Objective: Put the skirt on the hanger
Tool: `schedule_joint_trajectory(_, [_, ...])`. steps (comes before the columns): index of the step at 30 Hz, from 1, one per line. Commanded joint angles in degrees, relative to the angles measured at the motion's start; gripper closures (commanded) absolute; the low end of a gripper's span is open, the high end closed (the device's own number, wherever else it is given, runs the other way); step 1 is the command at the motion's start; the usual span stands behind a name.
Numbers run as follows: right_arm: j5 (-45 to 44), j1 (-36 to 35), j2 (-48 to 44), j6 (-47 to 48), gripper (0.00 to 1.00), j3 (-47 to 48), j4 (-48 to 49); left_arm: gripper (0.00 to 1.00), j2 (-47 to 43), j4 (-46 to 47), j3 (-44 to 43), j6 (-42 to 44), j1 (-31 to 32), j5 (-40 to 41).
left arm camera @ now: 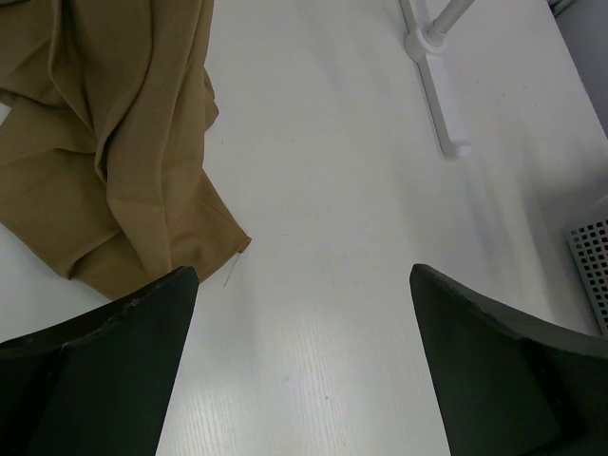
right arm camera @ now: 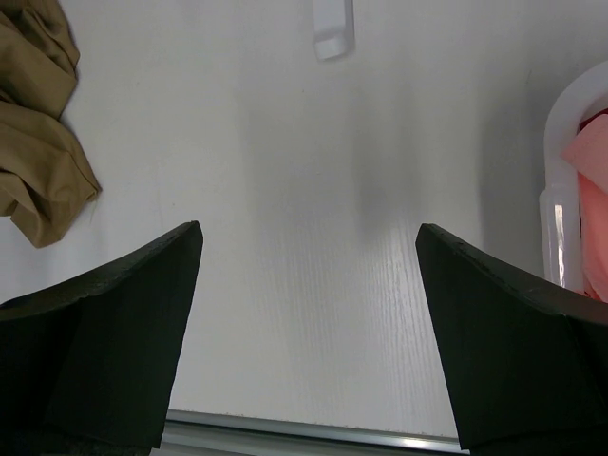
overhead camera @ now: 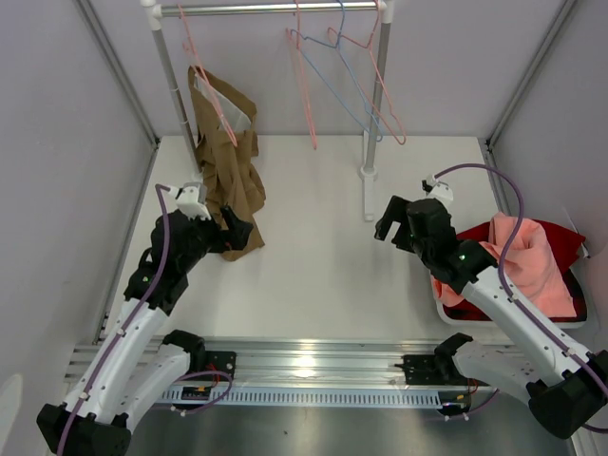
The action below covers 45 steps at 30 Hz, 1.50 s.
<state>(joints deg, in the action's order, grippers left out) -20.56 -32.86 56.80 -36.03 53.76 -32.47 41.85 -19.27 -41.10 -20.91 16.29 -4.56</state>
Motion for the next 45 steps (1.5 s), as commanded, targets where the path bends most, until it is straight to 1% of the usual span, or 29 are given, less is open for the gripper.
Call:
schedule_joint_trajectory(1, [-2.03, 0.34, -0.37, -0.09, 0.01, 2.31, 1.62, 0.01, -1.5, 3.27, 0.94, 0.78, 0.23, 1.13])
schedule_joint_trajectory(6, [-1.07, 2.01, 1.03, 3.5, 0.01, 6.0, -2.33, 0.01, -2.2, 3.45, 1.29, 0.69, 0.23, -0.88])
schedule_joint_trajectory(8, [1.9, 5.86, 1.3, 4.56, 0.01, 6.62, -2.86, 0.01, -2.21, 3.62, 1.2, 0.6, 0.23, -1.94])
schedule_joint_trajectory(9, [3.92, 8.32, 2.34, 4.83, 0.01, 7.93, -4.52, 0.01, -2.29, 3.71, 1.2, 0.52, 0.23, -2.29])
schedule_joint_trajectory(10, [6.12, 14.52, 3.05, 5.18, 0.01, 8.64, -5.32, 0.01, -2.56, 3.8, 1.29, 0.52, 0.23, -2.65])
schedule_joint_trajectory(12, [10.69, 20.96, 5.15, 6.14, 0.01, 10.22, -8.04, 0.01, -2.82, 3.45, 1.11, 0.43, 0.23, -3.0])
schedule_joint_trajectory(13, [11.23, 23.87, 5.86, 6.76, 0.01, 11.97, -9.27, 0.01, -3.0, 3.45, 1.11, 0.43, 0.23, -3.52])
schedule_joint_trajectory(14, [11.68, 28.94, 6.31, 7.02, 0.01, 12.68, -10.67, 0.01, -3.08, 3.19, 1.02, 0.43, 0.23, -3.53])
schedule_joint_trajectory(16, [10.46, 32.32, 5.88, 7.38, 0.02, 13.13, -13.4, 0.01, -3.26, 3.1, 1.28, 0.43, 0.23, -3.62])
schedule_joint_trajectory(17, [9.93, 36.51, 5.26, 7.47, 0.02, 12.61, -13.67, 0.01, -3.17, 2.75, 1.2, 0.43, 0.23, -3.62])
schedule_joint_trajectory(18, [9.66, 38.03, 4.65, 7.73, 0.02, 12.08, -13.59, 0.01, -3.09, 2.66, 0.94, 0.43, 0.23, -3.79])
schedule_joint_trajectory(19, [10.62, 41.09, 3.94, 7.9, 0.02, 11.29, -14.28, 0.01, -3.09, 2.66, 0.94, 0.43, 0.23, -4.4])
schedule_joint_trajectory(21, [11.33, 42.7, 3.59, 7.3, 0.05, 10.84, -15.43, 0.01, -3.17, 2.57, 1.28, 0.43, 0.23, -4.58])
schedule_joint_trajectory(24, [8.7, 43.06, 2.1, 4.57, 0.06, 9.35, -17.71, 0.01, -3.35, 2.48, 1.2, 0.34, 0.23, -4.67])
schedule_joint_trajectory(28, [5.89, 43.06, -0.72, 1.5, 0.05, 7.24, -19.91, 0.01, -3.35, 2.04, 1.2, 0.34, 0.32, -4.67])
schedule_joint_trajectory(31, [0.97, 43.06, -1.34, -2.63, 0.05, 6.27, -24.12, 0.01, -3.0, 1.69, 1.2, 0.34, 0.32, -4.58])
schedule_joint_trajectory(32, [-2.96, 43.06, -1.16, -5.42, 0.03, 6.01, -26.4, 0.01, -2.91, 1.6, 1.2, 0.34, 0.32, -4.67])
schedule_joint_trajectory(35, [-8.95, 43.15, -0.11, -8.7, 0.0, 6.27, -29.75, 0.01, -2.65, 1.51, 1.2, 0.16, 0.4, -4.85])
schedule_joint_trajectory(42, [-17.83, 43.93, 2.0, -14.5, 0.01, 7.68, -34.06, 0.01, -0.71, 1.34, 1.02, 0.16, 1.72, -5.46])
schedule_joint_trajectory(45, [-19.78, 45.69, 2.35, -15.3, 0.01, 8.47, -34.68, 0.01, 0.25, 1.25, 0.94, 0.16, 2.6, -5.37])
